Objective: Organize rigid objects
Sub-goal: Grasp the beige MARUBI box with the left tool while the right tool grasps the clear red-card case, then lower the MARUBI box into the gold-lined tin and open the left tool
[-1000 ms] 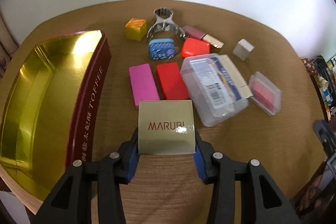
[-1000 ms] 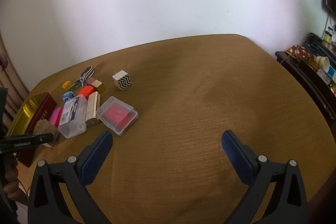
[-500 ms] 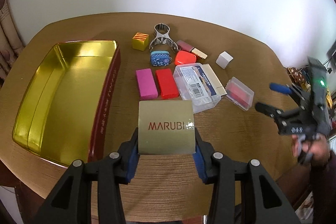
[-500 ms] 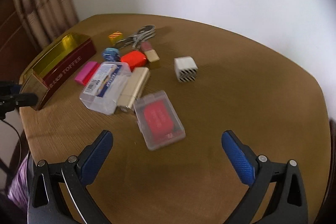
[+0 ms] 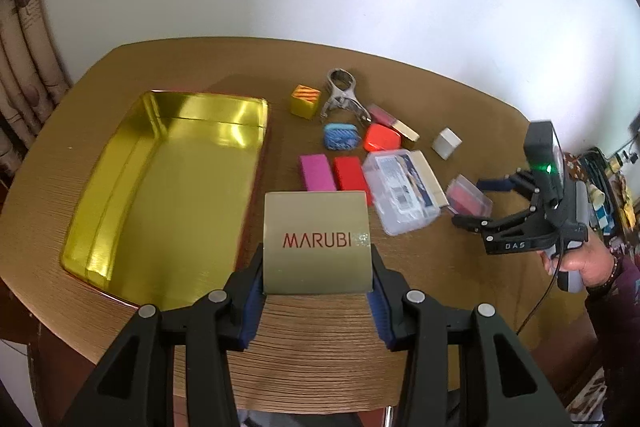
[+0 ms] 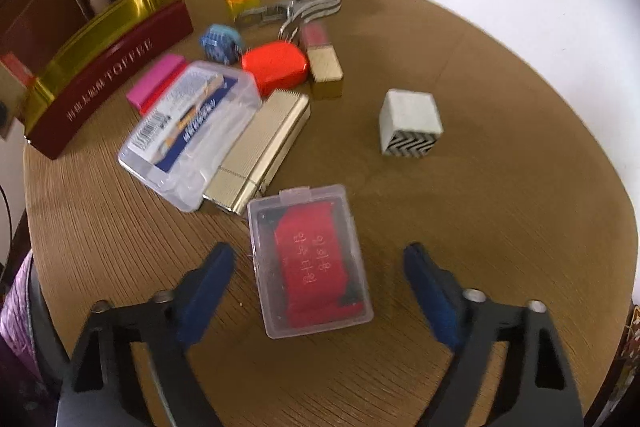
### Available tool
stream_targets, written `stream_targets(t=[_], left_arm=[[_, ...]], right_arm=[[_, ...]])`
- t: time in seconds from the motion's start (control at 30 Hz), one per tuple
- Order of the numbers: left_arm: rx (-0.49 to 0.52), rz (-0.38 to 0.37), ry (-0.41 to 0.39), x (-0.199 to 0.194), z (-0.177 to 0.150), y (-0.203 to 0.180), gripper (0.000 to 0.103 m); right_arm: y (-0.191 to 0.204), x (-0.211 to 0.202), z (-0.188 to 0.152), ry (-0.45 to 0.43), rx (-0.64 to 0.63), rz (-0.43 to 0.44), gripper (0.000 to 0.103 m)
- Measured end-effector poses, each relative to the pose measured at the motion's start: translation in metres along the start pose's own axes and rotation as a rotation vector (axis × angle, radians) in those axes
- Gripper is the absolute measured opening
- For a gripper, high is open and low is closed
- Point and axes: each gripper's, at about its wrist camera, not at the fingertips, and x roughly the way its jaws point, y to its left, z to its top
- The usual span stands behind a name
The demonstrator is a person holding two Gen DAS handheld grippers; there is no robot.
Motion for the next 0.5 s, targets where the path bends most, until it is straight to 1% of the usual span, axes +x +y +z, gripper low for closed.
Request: stream_targets(t=[0.03,0.07,0.1,0.2,0.23,0.4,0.5], left_arm=[[-0.003,0.002,-0.002,-0.002,0.001,0.003,0.046],[-0.006,0.006,-0.004,-0.003,0.002,0.006,0.046],[-0.011,0.015,-0.005,-0.004,0.003,0.008,0.046],[-0.015,0.023,-0.005,-0.006,0.004,0.016,0.046],[-0.017,0.040,-0.009,-0.008,0.005,0.020,0.046],[-0.054,0.099,-0.028,-0.013,0.017,0.054,0.046],[-0.071,0.163,-0.021,-0.006,0.028,0.078,0.046]], right_arm=[[0.000,0.004,0.000,0.015,-0.001,0.003,0.057],[0.000,0.004,0.001,0.007,0.005,0.008,0.055],[-0.001,0.004,0.001,0.007,0.006,0.006,0.050],[-0.001,0.002,-0.001,0.005,0.019,-0.005,0.050],[-0.002,0.000,-0.003,-0.003,0.031,-0.006,0.050],[0.000,-0.029,-0.016,-0.112,0.125,0.040,0.050],[0.007,-0.050,-0.017,-0.177,0.164,0.083,0.050]])
